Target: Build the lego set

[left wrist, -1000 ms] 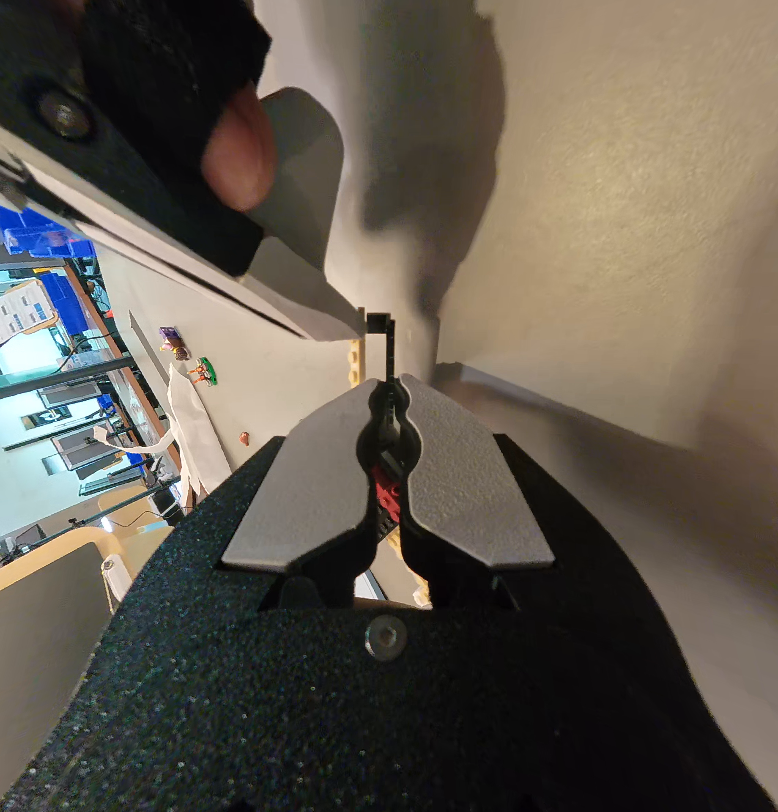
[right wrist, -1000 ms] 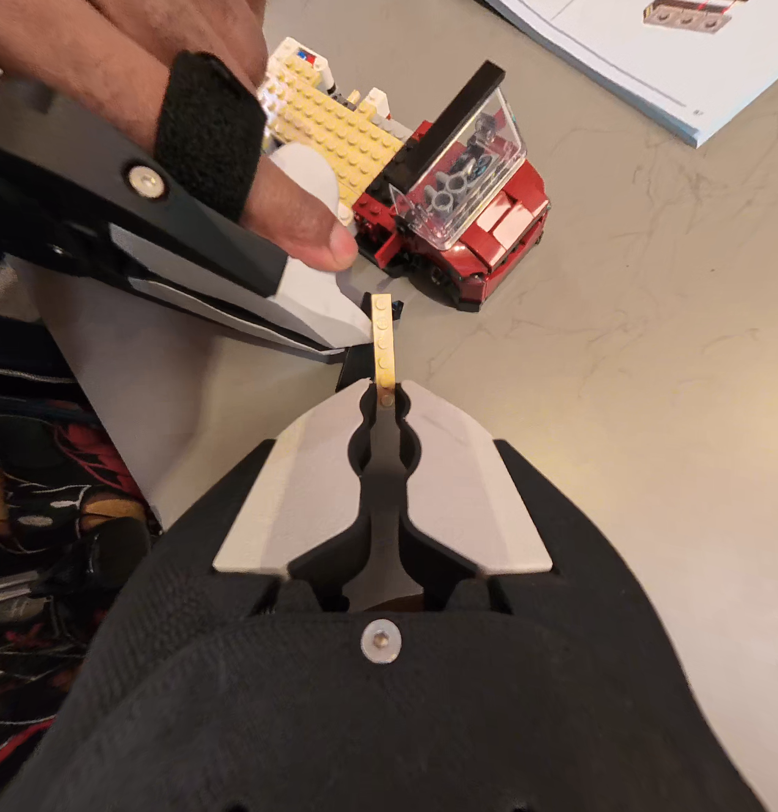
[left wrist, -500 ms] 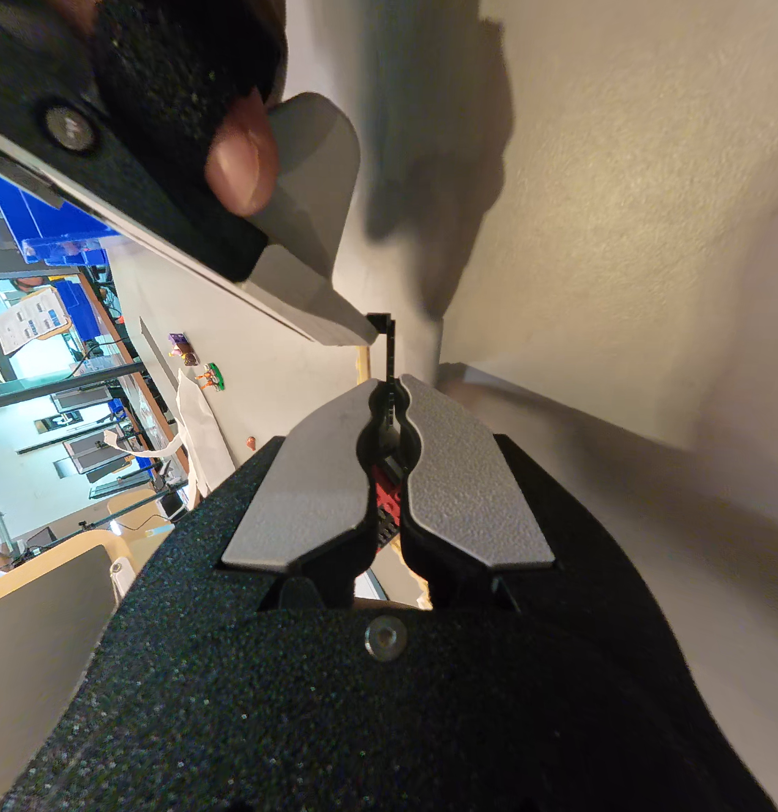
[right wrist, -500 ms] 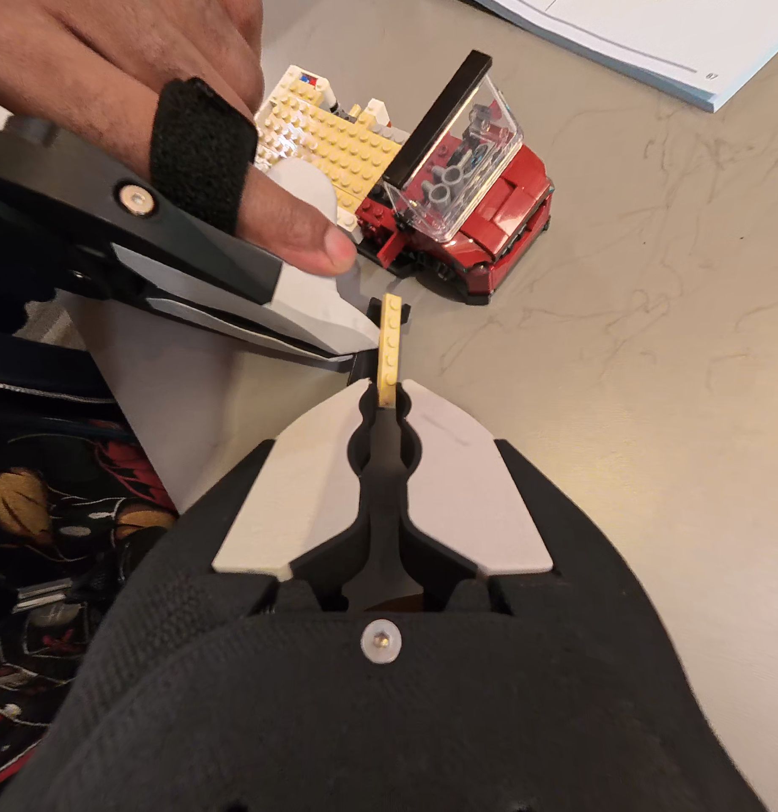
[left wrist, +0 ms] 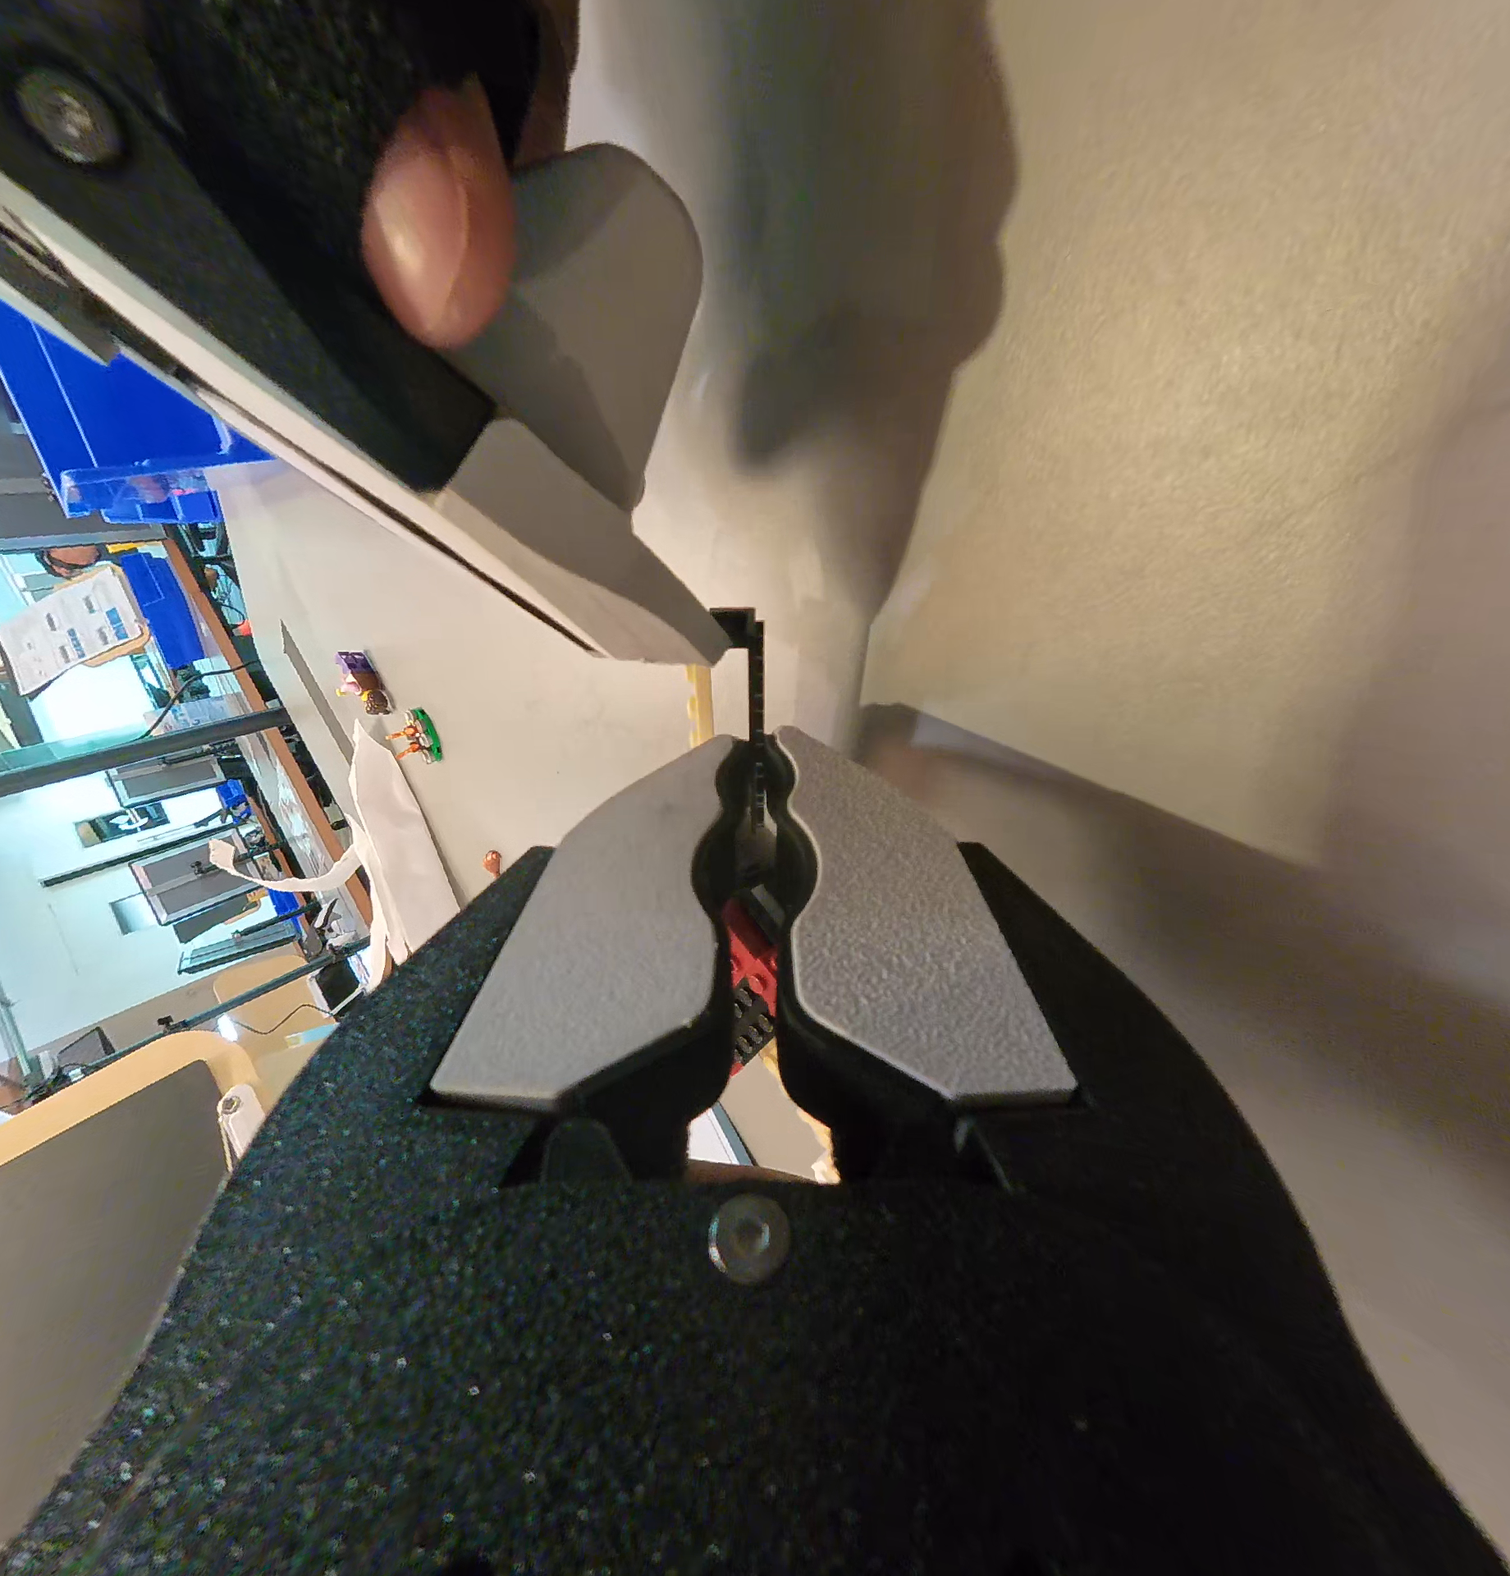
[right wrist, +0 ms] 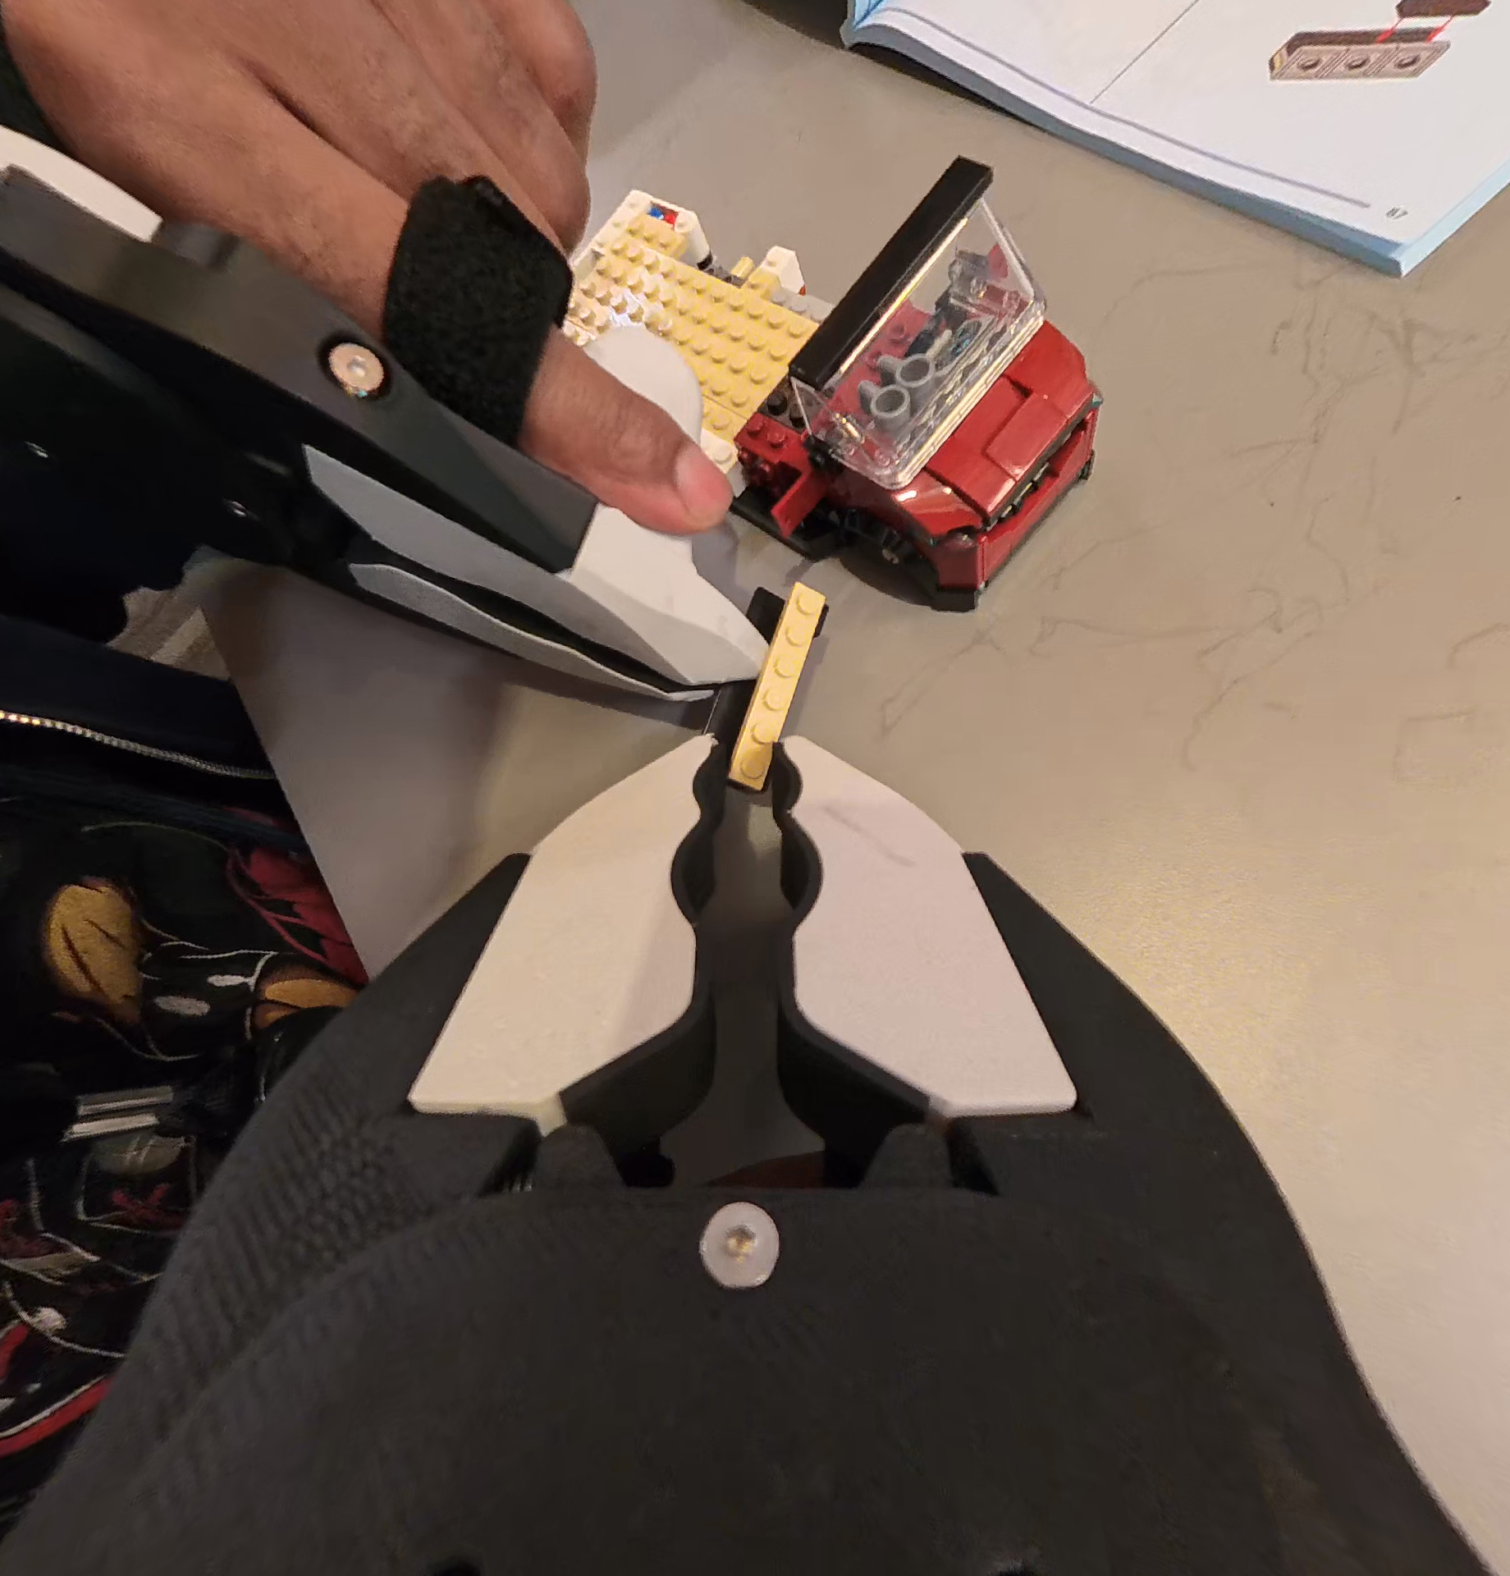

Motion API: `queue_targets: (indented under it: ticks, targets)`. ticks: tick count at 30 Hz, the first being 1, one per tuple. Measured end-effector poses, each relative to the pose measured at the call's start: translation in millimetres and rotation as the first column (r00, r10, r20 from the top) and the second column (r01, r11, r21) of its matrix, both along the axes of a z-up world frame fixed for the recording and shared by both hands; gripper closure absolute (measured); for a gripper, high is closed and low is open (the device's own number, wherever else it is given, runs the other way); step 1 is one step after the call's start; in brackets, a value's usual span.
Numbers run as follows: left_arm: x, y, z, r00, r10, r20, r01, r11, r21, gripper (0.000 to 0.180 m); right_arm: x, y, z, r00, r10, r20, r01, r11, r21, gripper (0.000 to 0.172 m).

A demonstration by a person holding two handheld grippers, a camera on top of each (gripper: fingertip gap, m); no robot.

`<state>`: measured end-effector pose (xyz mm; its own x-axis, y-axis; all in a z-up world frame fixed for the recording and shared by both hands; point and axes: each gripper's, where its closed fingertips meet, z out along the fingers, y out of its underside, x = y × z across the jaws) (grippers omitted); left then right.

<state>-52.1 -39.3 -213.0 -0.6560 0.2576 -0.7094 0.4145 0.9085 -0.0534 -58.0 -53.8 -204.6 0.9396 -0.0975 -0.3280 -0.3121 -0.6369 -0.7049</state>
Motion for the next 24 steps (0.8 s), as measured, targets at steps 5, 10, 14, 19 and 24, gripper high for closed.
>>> queue_targets:
  ticks: [5,10,14,19,24]
  targets:
    - [-0.6,-0.9,0.6,1.000,-0.006,0.001,0.006,1.000,-0.002,0.178,1.5,-0.4,-2.6,1.000,-0.006,-0.005,0.006,1.000,0.000,0.162]
    - [-0.8,-1.2,0.4,1.000,-0.007,-0.001,0.007,1.000,-0.009,0.178,0.9,-1.2,-3.7,0.999,0.007,0.031,-0.007,1.000,-0.013,0.162]
    - [-0.5,-1.1,-0.4,1.000,-0.008,0.000,0.008,1.000,-0.006,0.178,-0.5,-1.3,-3.3,0.996,0.030,0.082,-0.028,0.999,-0.021,0.161]
    - [0.1,-2.2,0.9,1.000,-0.011,0.008,0.011,1.000,-0.010,0.178,-5.4,1.0,1.0,0.995,0.054,0.082,-0.055,0.998,0.006,0.161]
    - [-0.7,-3.5,0.8,1.000,-0.021,0.010,0.021,1.000,-0.012,0.178,-6.3,0.2,0.8,0.995,0.065,0.075,-0.066,0.998,0.010,0.159]
